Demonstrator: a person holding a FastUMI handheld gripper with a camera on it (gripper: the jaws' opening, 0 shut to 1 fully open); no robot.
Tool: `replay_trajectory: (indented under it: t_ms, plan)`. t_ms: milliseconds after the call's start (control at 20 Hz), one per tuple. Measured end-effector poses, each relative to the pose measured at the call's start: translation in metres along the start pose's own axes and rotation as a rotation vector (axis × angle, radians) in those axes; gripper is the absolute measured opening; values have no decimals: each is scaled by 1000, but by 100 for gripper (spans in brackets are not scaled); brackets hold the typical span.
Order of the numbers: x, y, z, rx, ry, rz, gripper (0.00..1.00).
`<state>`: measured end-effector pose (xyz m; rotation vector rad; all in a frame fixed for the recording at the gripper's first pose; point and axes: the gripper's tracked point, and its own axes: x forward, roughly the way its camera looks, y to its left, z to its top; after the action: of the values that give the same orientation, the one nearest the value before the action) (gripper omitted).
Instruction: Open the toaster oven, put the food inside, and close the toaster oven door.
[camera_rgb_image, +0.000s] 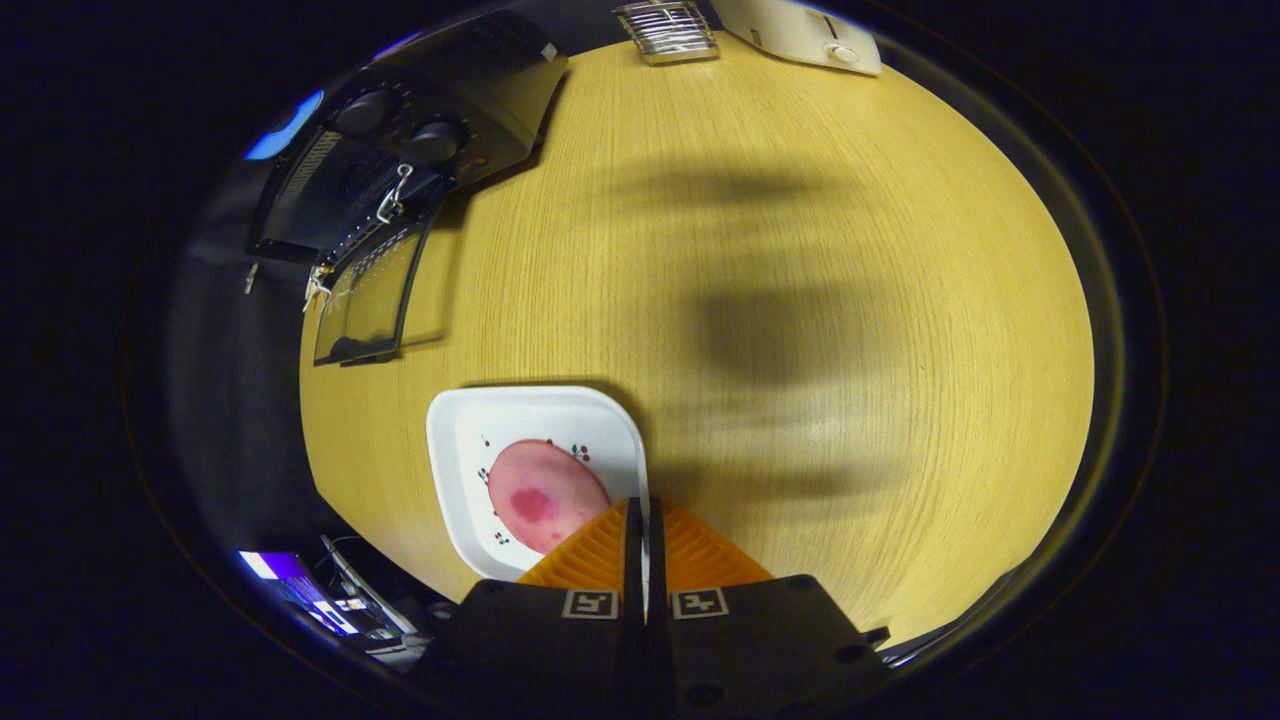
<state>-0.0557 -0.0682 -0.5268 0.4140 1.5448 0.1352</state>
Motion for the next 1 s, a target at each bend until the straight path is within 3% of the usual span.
replay_trajectory:
  t_ms: [100, 300, 550, 1000]
  plan:
    - [-4, 1, 3, 47, -15, 43, 5]
    - [-20, 11, 2, 182, -26, 210, 5]
    - [-32, 13, 5, 317, -66, 322, 5]
    - [-50, 95, 12, 632, -230, 410, 5]
